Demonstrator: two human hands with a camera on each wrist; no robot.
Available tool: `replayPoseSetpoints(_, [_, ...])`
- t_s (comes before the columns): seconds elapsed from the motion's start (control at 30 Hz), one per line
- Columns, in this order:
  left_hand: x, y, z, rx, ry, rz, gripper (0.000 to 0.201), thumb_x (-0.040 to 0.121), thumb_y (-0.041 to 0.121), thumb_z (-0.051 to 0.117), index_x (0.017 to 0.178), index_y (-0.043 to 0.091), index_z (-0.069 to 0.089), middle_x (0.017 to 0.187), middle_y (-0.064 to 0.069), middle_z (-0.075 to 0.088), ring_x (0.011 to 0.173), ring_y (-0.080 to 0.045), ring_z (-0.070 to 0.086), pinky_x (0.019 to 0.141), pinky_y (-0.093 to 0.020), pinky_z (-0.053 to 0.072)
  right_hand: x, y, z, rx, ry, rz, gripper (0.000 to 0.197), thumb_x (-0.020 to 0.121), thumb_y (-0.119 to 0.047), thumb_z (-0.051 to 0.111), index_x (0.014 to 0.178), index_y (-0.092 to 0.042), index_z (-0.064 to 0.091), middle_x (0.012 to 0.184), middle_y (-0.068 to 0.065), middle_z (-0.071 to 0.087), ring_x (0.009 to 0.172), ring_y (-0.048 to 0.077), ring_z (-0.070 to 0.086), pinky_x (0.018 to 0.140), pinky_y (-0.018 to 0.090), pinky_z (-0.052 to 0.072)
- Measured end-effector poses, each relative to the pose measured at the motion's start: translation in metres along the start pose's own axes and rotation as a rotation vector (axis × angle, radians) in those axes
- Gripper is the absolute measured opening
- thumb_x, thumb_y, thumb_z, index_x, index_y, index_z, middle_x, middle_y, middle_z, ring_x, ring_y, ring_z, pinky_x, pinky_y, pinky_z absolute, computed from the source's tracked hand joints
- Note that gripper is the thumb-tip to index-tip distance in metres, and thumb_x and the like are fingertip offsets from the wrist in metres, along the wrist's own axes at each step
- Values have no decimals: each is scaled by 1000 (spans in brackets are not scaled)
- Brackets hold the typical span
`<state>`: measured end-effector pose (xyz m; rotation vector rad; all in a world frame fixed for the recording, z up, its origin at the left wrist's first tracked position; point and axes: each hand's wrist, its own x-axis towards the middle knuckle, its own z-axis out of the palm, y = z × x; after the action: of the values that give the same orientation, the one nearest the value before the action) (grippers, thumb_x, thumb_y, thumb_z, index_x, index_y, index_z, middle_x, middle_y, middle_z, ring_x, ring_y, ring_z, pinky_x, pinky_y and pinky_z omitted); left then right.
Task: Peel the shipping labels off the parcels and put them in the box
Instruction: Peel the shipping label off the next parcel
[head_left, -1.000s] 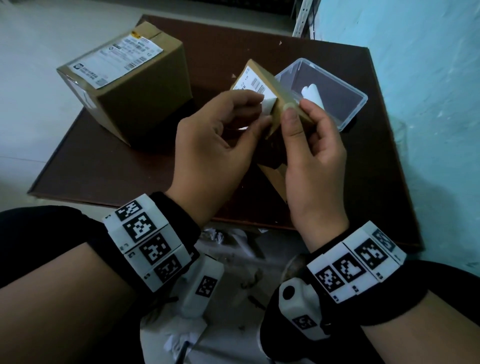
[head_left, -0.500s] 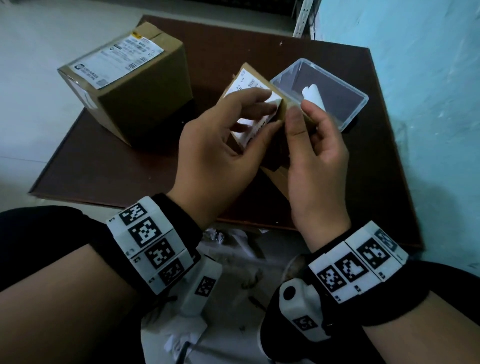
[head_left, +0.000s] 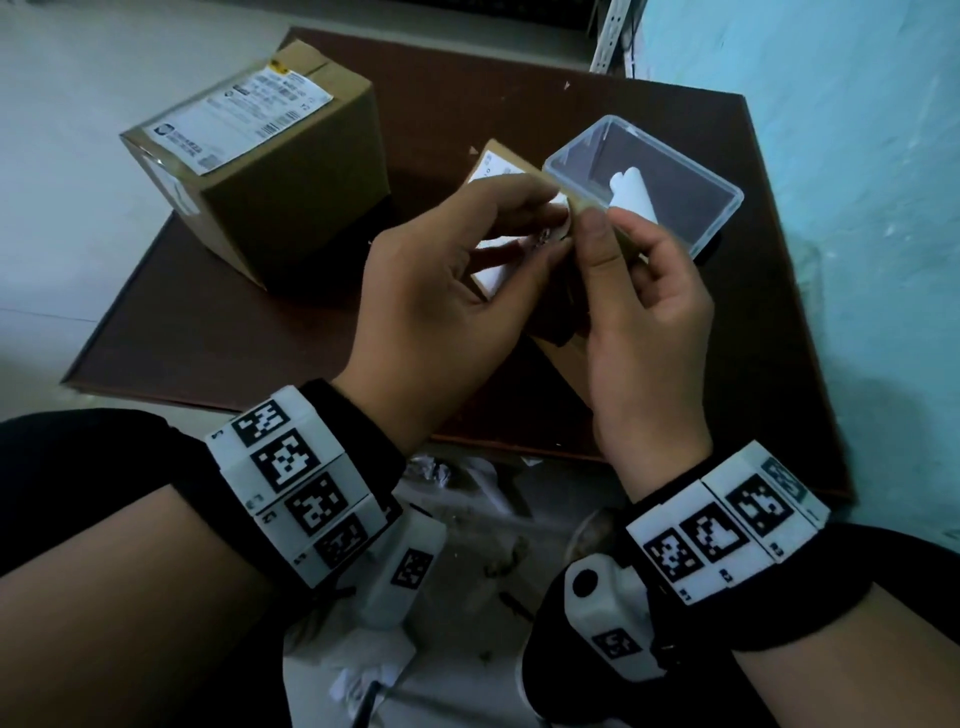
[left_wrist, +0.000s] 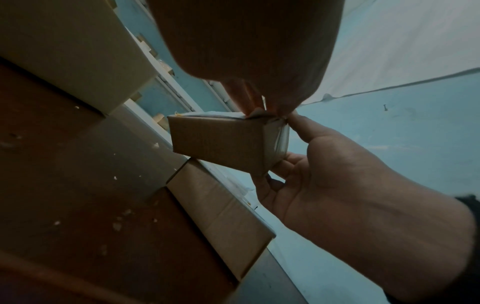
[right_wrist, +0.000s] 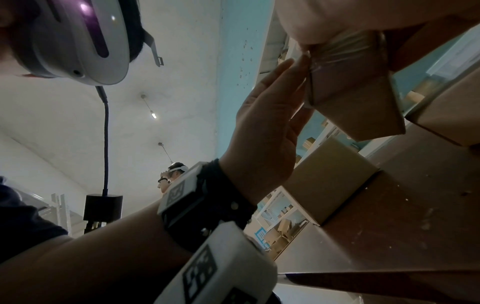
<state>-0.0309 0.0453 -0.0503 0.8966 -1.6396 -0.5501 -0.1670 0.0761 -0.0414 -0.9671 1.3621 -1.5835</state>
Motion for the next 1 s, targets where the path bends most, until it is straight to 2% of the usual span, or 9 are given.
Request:
replayPoseSetpoints(0.23, [2,0,-3,31,30,14,14,96,5,76,110,3,71,102,7,72,97,0,73,86,-16,56,0,2,0,-2,-1,18,41,102,-30,73,135,-7,66,110,-1,78,103,5,76,85,21,60])
replayPoseSetpoints(0.33, [3,-2,0,2,71,-47,13,96,7,76,106,9,68,97,9,70,91,0,72,82,-15,56,1,2,0,9,24,59,38,102,-35,72,131,-10,69,109,0,79,101,6,77,85,23,61])
replayPoseSetpoints(0.43, [4,-2,4,-104,108,-130,16,96,6,75,109,10,66,97,7,73,93,-2,74,83,-17,56,3,4,2,24,51,86,40,101,-44,72,124,-11,73,112,3,80,107,15,77,96,38,64])
replayPoseSetpoints(0.5, [2,0,5,-129,69,-138,23,95,9,76,115,9,65,101,5,75,98,-4,75,87,-21,58,3,3,3,55,57,95,44,101,-47,72,123,-9,73,114,6,80,109,19,77,100,46,63])
replayPoseSetpoints(0.6, [-3,2,7,-154,14,-137,35,92,15,82,121,7,66,109,0,77,106,-7,74,94,-31,60,3,0,2,132,78,119,41,105,-39,69,128,-6,70,114,9,81,106,20,79,96,43,65])
replayPoseSetpoints(0.73, [-4,-1,8,-194,42,-147,29,91,9,82,115,-2,71,106,-6,77,103,-13,76,91,-33,62,5,-2,2,154,142,130,43,102,-40,71,130,-8,68,108,5,81,99,13,80,87,31,66])
replayPoseSetpoints(0.83, [-7,-2,8,-193,7,-136,30,88,9,85,113,-2,72,107,-9,78,104,-14,77,91,-31,62,6,0,1,181,153,157,46,102,-44,71,130,-8,68,112,8,81,103,18,80,92,39,66])
replayPoseSetpoints(0.9, [-10,-3,9,-182,-7,-125,28,87,8,86,110,-1,72,108,-10,78,109,-13,76,91,-30,62,8,2,0,198,160,183,48,101,-47,71,131,-10,69,118,9,80,107,19,80,92,39,66])
replayPoseSetpoints(1.0, [-12,-3,9,-102,-1,-76,23,87,12,88,102,2,74,104,-6,79,110,-11,75,93,-36,62,10,5,-1,220,171,224,47,100,-48,73,130,-12,70,121,9,79,109,21,79,92,42,66])
